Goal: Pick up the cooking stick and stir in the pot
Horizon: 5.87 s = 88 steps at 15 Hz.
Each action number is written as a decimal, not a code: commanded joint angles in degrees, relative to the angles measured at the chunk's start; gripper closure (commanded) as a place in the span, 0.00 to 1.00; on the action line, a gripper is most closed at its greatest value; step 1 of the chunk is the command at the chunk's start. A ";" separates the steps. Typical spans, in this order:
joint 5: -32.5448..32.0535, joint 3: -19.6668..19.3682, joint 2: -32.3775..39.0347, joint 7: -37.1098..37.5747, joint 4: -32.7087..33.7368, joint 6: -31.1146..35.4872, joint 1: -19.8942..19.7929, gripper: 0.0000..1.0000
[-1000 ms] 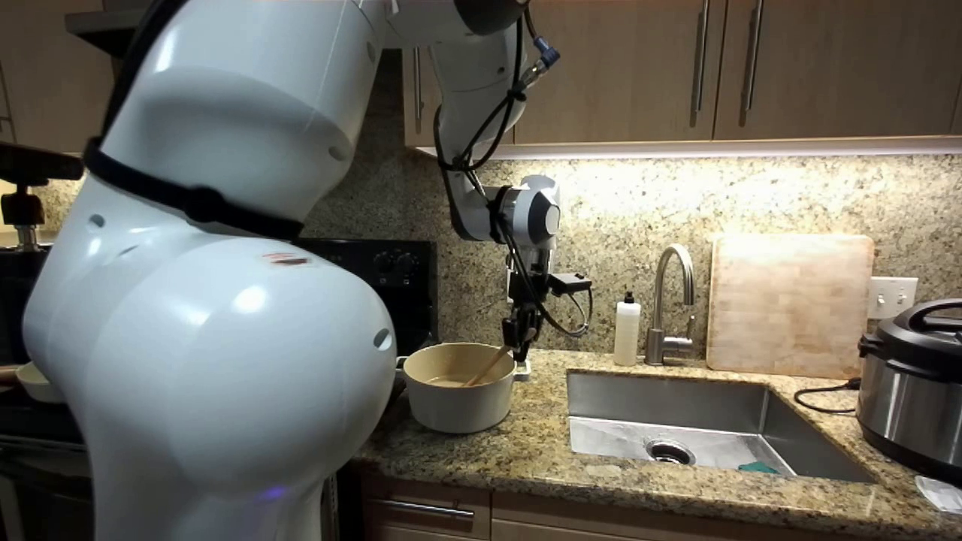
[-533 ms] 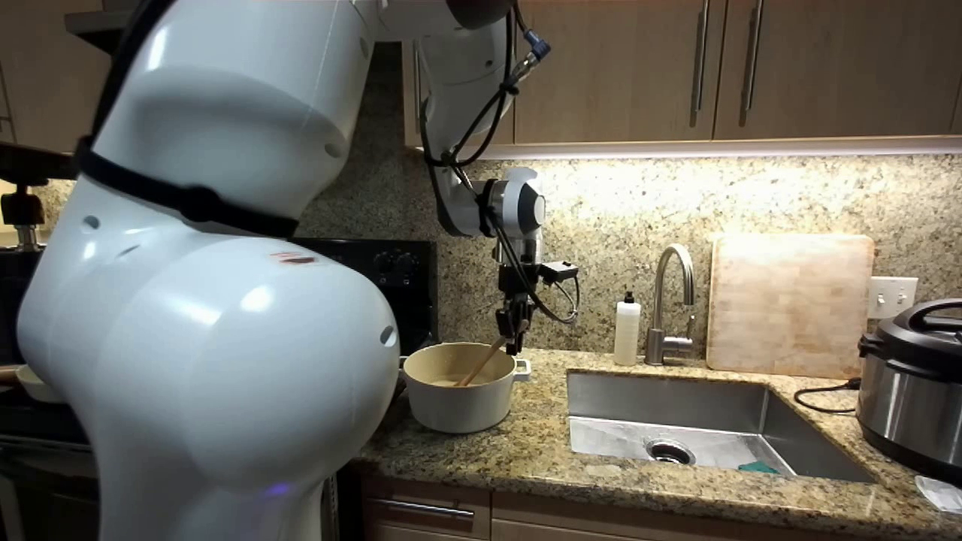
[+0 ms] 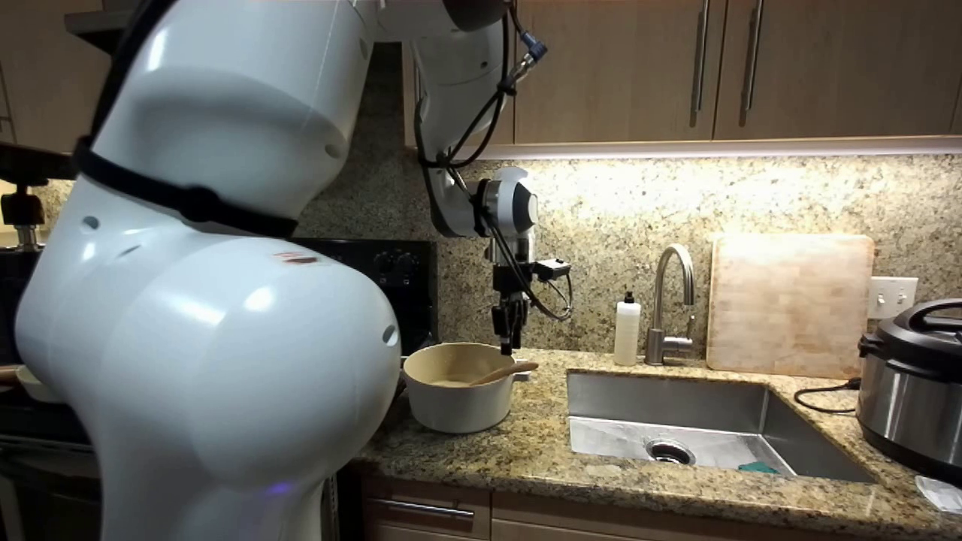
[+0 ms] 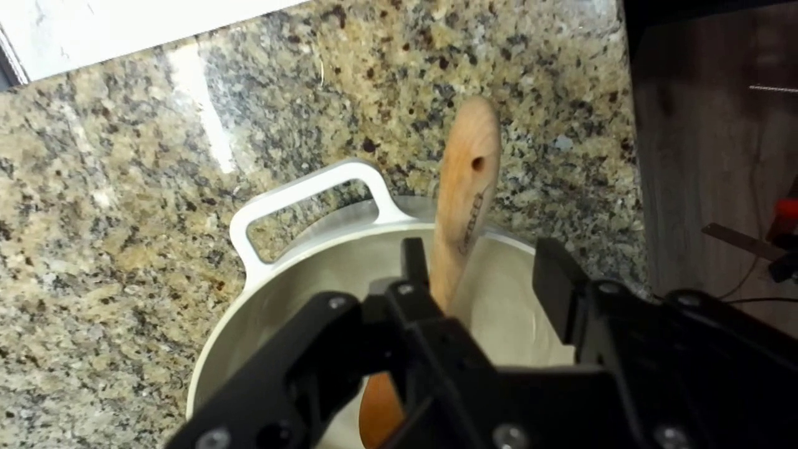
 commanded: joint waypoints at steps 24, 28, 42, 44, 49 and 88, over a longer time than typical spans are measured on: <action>2.53 0.38 6.29 -1.12 3.55 -1.12 -2.81 0.97; 1.63 0.29 2.81 -0.30 0.16 1.74 -2.42 0.93; -15.13 -3.35 -2.77 19.76 0.99 -6.49 4.67 0.93; -16.87 -3.25 -4.86 24.82 0.22 -8.17 4.83 0.93; -22.07 -2.59 -7.19 36.43 0.81 -12.78 5.91 0.93; -23.91 1.33 0.94 23.84 6.26 -14.84 6.29 0.93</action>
